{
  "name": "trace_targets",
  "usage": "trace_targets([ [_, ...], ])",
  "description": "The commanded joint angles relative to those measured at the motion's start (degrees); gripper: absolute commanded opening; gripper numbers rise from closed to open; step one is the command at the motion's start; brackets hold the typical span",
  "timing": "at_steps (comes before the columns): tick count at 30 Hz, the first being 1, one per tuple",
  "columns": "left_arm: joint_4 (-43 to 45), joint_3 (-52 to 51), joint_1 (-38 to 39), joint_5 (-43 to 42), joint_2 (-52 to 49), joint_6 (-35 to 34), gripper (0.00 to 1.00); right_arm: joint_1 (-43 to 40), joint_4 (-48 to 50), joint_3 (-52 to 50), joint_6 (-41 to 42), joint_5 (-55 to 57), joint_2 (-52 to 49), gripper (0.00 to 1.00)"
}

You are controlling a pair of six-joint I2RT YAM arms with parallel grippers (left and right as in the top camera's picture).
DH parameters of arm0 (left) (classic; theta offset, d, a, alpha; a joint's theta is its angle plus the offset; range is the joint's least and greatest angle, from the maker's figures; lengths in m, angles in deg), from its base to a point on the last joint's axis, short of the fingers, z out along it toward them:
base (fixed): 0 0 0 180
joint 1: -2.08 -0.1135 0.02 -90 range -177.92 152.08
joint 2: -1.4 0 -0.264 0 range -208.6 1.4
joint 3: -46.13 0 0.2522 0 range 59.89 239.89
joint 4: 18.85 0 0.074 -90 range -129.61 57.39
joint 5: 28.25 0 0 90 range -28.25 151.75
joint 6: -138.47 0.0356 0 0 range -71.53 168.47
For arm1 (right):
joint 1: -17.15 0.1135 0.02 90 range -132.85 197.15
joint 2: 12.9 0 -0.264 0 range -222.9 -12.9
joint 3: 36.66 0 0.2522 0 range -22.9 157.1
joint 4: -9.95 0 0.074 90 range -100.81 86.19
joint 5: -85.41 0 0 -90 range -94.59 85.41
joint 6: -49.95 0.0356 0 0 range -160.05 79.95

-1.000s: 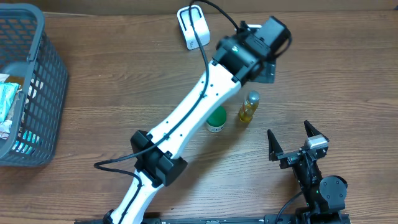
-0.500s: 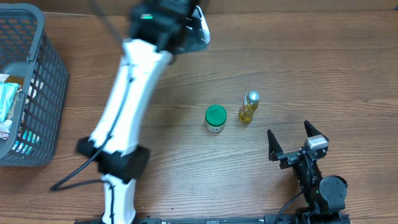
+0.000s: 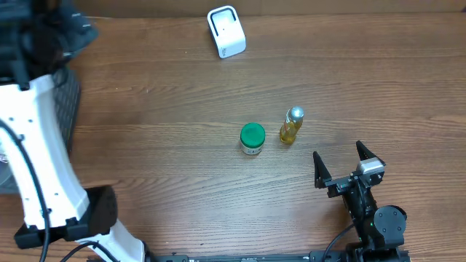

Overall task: Scan the item barcode
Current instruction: 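Release the oil bottle beside the jar and retract the left arm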

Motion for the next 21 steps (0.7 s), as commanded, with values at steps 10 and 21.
trace_targets([
  [10, -1.7, 0.79, -17.94, 0.63, 1.03, -3.15, 0.99, 0.07, 0.24, -0.61, 0.04, -0.33, 0.39, 1.0],
  [21, -1.7, -0.74, -28.35, 0.76, 0.46, -3.72, 0.95, 0.07, 0.24, -0.61, 0.04, -0.33, 0.39, 1.0],
])
